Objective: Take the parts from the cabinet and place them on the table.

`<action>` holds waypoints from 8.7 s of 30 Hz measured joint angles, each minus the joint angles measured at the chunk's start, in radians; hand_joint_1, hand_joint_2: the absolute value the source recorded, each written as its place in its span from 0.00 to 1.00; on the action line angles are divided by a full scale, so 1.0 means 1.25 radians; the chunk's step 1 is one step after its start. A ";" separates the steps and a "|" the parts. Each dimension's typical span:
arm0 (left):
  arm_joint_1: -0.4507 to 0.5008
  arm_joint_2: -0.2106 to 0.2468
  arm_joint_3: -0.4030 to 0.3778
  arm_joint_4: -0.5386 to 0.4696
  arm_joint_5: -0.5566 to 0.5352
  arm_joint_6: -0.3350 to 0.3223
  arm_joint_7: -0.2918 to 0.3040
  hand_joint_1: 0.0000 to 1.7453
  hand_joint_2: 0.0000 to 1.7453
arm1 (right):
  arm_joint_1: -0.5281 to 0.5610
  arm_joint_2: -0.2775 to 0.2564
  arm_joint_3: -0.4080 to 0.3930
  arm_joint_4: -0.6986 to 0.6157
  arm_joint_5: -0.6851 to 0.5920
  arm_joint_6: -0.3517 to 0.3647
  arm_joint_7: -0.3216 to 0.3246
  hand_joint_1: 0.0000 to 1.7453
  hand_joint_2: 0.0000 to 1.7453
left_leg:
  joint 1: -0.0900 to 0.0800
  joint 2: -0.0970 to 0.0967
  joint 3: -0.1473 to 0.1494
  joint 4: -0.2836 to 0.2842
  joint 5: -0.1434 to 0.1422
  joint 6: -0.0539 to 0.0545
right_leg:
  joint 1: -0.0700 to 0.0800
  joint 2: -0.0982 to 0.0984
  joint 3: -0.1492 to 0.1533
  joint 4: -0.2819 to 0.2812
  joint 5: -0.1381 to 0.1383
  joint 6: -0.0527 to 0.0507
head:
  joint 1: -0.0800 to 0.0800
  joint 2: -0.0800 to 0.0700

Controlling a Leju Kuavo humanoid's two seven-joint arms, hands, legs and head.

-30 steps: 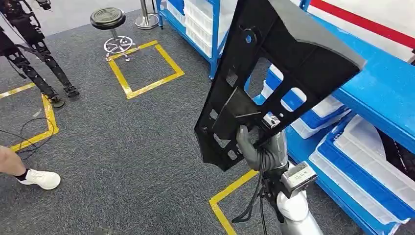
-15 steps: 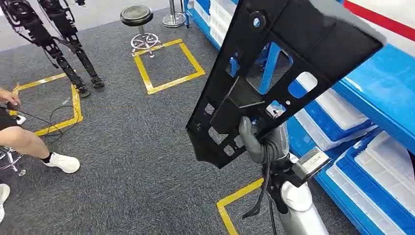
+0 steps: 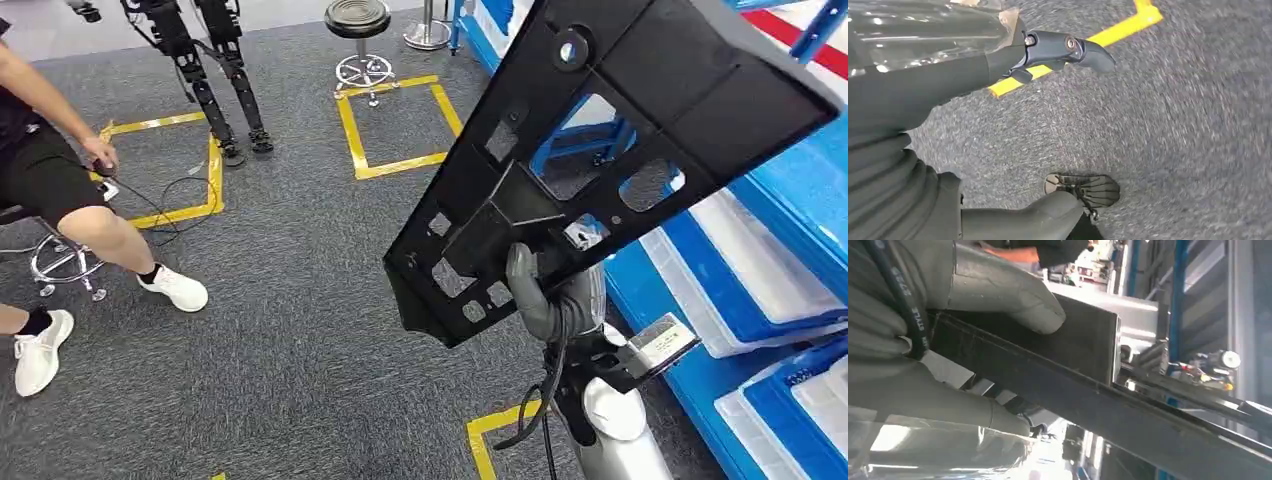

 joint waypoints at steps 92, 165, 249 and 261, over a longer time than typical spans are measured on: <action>0.026 0.002 0.028 0.000 -0.034 0.022 -0.006 0.00 1.00 | 0.048 0.057 -0.036 -0.004 0.057 0.035 0.000 1.00 1.00 | 0.001 -0.002 0.020 -0.010 -0.007 -0.003 | -0.001 0.001 -0.001 0.002 0.006 0.005 | 0.002 0.000; 0.033 -0.019 0.076 0.003 -0.054 0.031 -0.030 0.00 1.00 | 0.039 0.074 -0.037 0.005 0.153 -0.024 0.023 1.00 1.00 | 0.005 -0.050 0.022 -0.005 -0.013 -0.011 | -0.006 0.025 0.115 -0.264 0.128 0.024 | 0.002 0.000; 0.028 -0.027 0.083 0.004 -0.121 0.032 -0.007 0.00 1.00 | 0.056 0.060 -0.026 0.011 0.198 -0.115 0.030 1.00 1.00 | 0.006 0.023 -0.040 0.047 -0.004 -0.038 | -0.014 0.003 0.154 -0.258 0.094 -0.002 | 0.003 0.000; 0.028 -0.025 0.085 0.004 -0.125 0.031 -0.006 0.00 1.00 | 0.056 0.050 -0.026 0.011 0.188 -0.116 0.023 1.00 1.00 | -0.004 0.015 0.033 -0.009 -0.022 0.011 | -0.004 0.005 -0.002 -0.013 -0.015 0.018 | 0.005 0.000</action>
